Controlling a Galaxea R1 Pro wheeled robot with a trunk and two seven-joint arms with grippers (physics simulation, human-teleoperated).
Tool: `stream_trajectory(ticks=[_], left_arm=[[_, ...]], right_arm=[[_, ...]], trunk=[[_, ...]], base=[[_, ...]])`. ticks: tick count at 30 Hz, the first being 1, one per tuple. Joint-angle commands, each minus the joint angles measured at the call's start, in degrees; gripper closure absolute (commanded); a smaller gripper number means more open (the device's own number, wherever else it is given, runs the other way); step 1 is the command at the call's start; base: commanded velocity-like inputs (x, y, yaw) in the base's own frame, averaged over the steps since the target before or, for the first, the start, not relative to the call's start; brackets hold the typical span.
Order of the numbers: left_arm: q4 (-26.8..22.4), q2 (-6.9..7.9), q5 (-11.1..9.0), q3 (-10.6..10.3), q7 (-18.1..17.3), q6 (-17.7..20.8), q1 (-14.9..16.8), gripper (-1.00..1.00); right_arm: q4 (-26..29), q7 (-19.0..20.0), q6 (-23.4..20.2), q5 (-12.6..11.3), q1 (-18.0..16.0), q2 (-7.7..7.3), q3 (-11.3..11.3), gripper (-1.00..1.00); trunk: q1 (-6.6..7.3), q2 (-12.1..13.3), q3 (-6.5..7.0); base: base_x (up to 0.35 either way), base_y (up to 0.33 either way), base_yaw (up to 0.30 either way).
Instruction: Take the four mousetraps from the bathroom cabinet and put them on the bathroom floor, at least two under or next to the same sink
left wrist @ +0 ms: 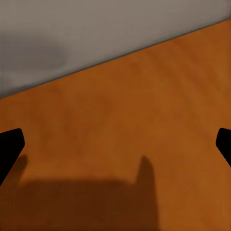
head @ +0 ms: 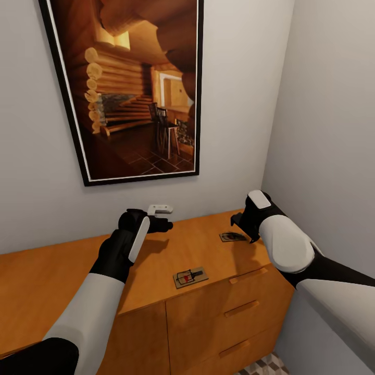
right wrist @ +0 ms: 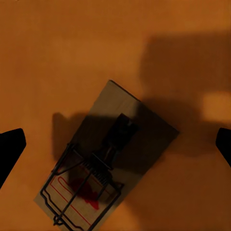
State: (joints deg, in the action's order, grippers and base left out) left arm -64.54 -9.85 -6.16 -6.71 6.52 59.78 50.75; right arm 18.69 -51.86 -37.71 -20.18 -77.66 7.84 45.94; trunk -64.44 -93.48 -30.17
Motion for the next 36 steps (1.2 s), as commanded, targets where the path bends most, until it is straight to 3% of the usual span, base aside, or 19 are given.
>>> stream_trajectory(ticks=[1,24,31,36], left_arm=[[-0.1,0.01,-0.6,-0.1,0.6,0.2,0.1,-1.0],[0.2,0.01,-0.6,-0.1,0.5,0.2,0.1,-1.0],[0.3,0.01,-0.6,-0.1,0.5,0.2,0.1,-1.0],[0.3,0.01,-0.6,-0.1,0.5,0.2,0.1,-1.0]], right_arm=[[0.1,-0.6,-0.8,-0.1,0.1,0.02,0.2,-1.0],[-0.1,-0.7,-0.7,-0.2,0.1,0.05,0.1,-1.0],[-0.1,-0.7,-0.8,-0.1,0.1,0.03,0.1,-1.0],[-0.1,-0.7,-1.0,0.0,0.1,0.03,0.1,-1.0]], trunk=[[0.0,0.0,-0.09],[0.0,0.0,-0.09],[-1.54,-2.8,-1.35],[-1.54,-2.8,-1.35]], base=[[0.0,0.0,0.0],[0.0,0.0,0.0],[0.0,0.0,0.0],[0.0,0.0,0.0]])
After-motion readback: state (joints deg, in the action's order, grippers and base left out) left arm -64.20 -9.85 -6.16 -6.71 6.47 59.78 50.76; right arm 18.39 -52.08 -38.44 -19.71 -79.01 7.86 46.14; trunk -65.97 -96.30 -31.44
